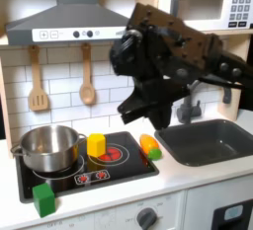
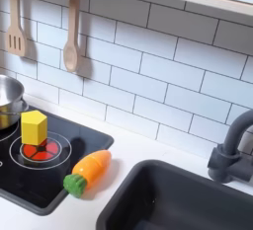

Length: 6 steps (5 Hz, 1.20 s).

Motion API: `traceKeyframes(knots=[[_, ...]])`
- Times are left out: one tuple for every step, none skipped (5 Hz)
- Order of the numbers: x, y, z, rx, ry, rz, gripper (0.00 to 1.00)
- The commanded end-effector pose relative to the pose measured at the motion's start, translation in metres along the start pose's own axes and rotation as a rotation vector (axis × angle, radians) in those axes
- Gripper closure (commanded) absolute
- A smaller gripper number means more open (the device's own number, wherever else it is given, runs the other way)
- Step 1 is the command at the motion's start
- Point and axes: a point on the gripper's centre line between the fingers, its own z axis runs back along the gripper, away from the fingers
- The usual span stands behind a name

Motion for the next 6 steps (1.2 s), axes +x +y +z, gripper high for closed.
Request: traceKeyframes(knots=[[0.0068, -0.0033, -0.0011, 0.058, -0.086, 0.006, 0.00], [0.0068, -0.0040, -0.0025, 0.051, -0.071, 0.001, 0.00], [0.0069, -0.0037, -0.0023, 0.052, -0.074, 0.001, 0.00], [0.0073, -0.0037, -0.0024, 0.052, -0.074, 0.000, 0.00], [0.0073, -0.0037, -0.0024, 0.052, -0.074, 0.000, 0.00], [0.0073, -0.0037, -0.0024, 0.052, -0.074, 0.000, 0.00]])
